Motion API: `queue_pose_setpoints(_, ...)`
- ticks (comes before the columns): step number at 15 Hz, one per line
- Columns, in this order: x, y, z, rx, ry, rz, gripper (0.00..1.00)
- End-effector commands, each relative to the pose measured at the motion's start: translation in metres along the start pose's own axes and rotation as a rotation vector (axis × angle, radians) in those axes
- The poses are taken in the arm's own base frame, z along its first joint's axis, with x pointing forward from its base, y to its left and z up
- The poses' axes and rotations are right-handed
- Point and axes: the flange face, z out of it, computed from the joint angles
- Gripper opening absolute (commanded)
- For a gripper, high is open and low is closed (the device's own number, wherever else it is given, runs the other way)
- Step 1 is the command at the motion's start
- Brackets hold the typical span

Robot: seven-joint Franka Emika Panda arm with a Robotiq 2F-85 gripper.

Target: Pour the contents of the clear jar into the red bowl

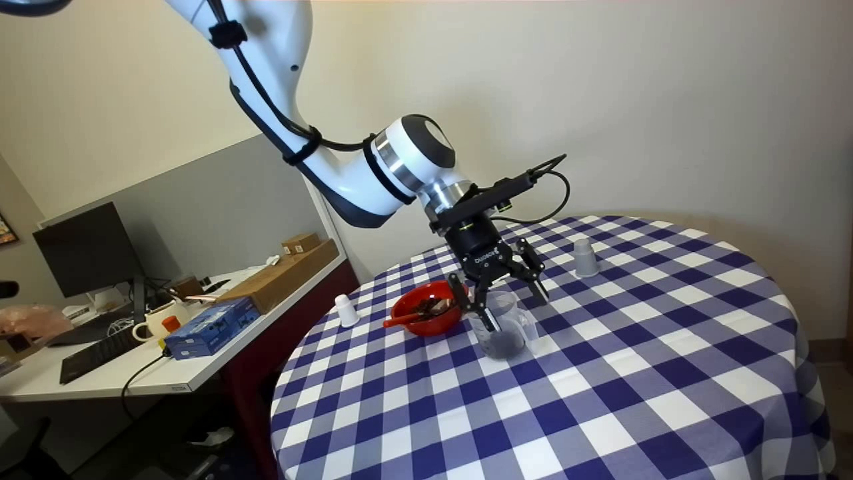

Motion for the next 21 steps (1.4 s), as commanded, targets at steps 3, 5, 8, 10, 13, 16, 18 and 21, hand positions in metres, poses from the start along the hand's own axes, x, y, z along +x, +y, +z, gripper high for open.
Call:
queue_pose_setpoints(3, 0.003, 0.003, 0.004, 0.016, -0.019, -0.033, 0.45)
queue_pose_setpoints(5, 0.003, 0.003, 0.003, 0.014, -0.020, -0.035, 0.31)
queue_pose_setpoints(8, 0.004, 0.002, 0.000, 0.009, -0.021, -0.037, 0.07)
queue_pose_setpoints(10, 0.005, 0.002, -0.002, 0.007, -0.020, -0.037, 0.07)
queue_pose_setpoints(13, 0.005, 0.000, -0.005, 0.009, -0.024, -0.039, 0.07)
queue_pose_setpoints(16, 0.005, -0.007, -0.019, -0.002, -0.054, -0.047, 0.07)
queue_pose_setpoints(18, 0.006, -0.011, -0.034, -0.030, -0.090, -0.035, 0.07)
queue_pose_setpoints(21, 0.005, -0.016, -0.069, -0.085, -0.137, -0.030, 0.07)
